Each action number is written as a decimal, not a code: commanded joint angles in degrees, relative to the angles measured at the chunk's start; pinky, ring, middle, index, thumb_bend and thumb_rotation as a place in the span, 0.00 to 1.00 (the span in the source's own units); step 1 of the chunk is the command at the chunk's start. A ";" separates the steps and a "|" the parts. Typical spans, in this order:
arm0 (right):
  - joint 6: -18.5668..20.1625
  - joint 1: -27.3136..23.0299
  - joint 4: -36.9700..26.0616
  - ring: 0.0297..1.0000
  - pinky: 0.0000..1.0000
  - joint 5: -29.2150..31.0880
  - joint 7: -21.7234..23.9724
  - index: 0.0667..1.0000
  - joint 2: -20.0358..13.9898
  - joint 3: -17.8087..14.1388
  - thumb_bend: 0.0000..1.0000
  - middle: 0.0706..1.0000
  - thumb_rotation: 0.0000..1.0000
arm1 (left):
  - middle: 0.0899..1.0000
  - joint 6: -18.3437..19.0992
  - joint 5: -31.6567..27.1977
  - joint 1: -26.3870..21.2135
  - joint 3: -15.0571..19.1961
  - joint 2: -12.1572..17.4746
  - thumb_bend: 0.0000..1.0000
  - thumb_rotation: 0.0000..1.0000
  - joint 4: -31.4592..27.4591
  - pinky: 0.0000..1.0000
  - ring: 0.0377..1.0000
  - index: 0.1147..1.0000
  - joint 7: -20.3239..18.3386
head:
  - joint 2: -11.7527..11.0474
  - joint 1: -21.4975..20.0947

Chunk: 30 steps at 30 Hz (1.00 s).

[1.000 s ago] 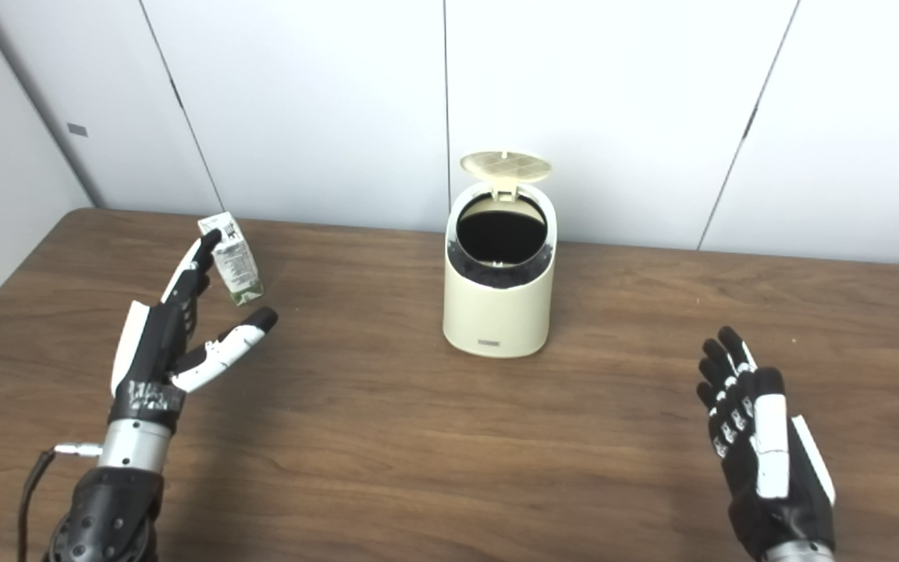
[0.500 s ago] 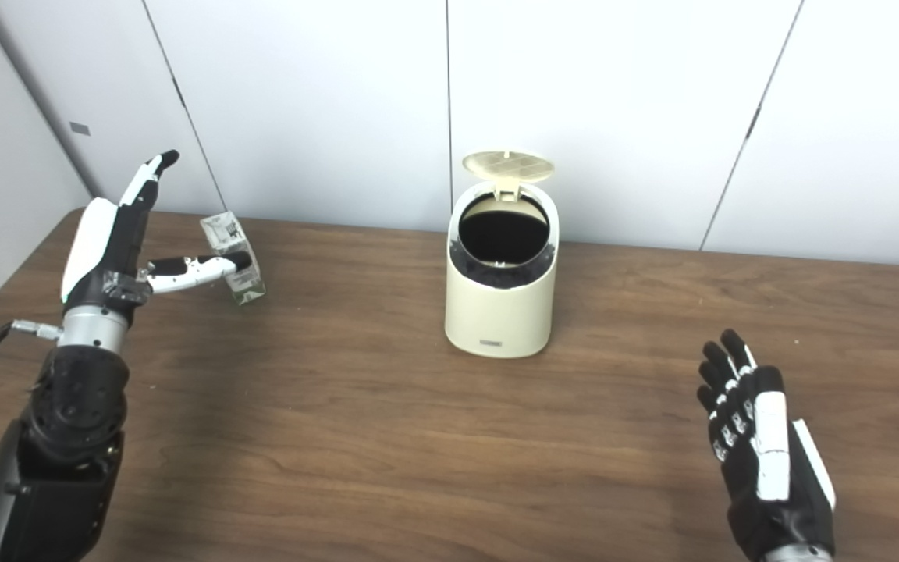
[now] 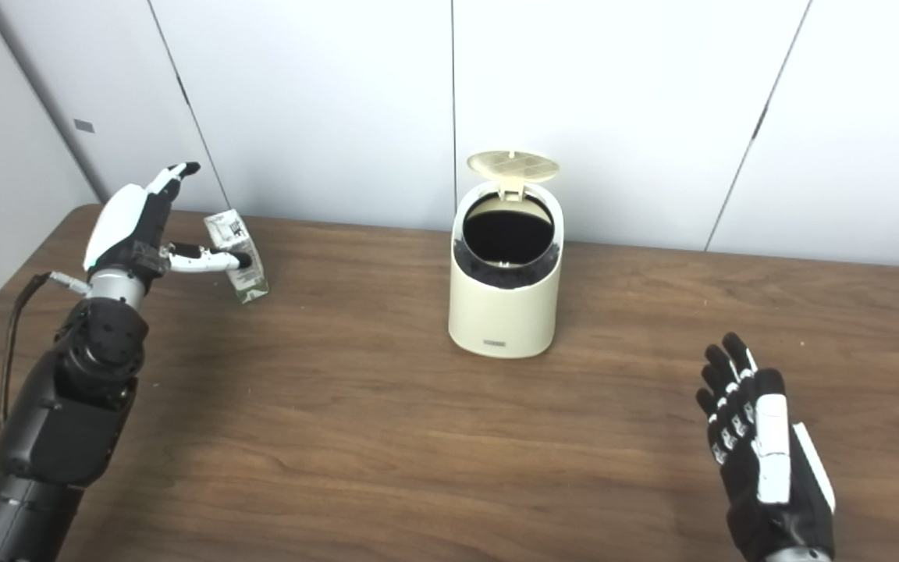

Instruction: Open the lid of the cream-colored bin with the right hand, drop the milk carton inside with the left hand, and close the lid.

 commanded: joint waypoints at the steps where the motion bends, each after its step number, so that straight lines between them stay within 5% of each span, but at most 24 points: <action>1: -1.31 -0.69 -1.29 0.99 1.00 0.55 0.42 0.99 -0.13 0.04 0.58 0.97 1.00 | 0.98 -0.62 0.98 -3.34 -0.54 2.79 0.93 0.16 0.63 0.87 0.99 0.96 -0.17 | 0.01 0.13; 14: -1.51 -0.63 -0.61 1.00 1.00 0.54 0.55 1.00 -0.34 0.29 0.58 0.98 1.00 | 0.87 2.20 -2.47 -6.89 -1.58 3.63 0.88 0.13 4.58 0.76 0.85 0.89 -5.31 | 0.14 -0.10; 30: -3.40 -0.08 0.47 0.98 1.00 1.19 3.10 1.00 -1.36 0.85 0.61 0.97 1.00 | 0.67 -0.80 -4.55 -7.03 -1.01 3.48 0.76 0.00 5.94 0.57 0.64 0.68 -3.39 | 0.38 -0.44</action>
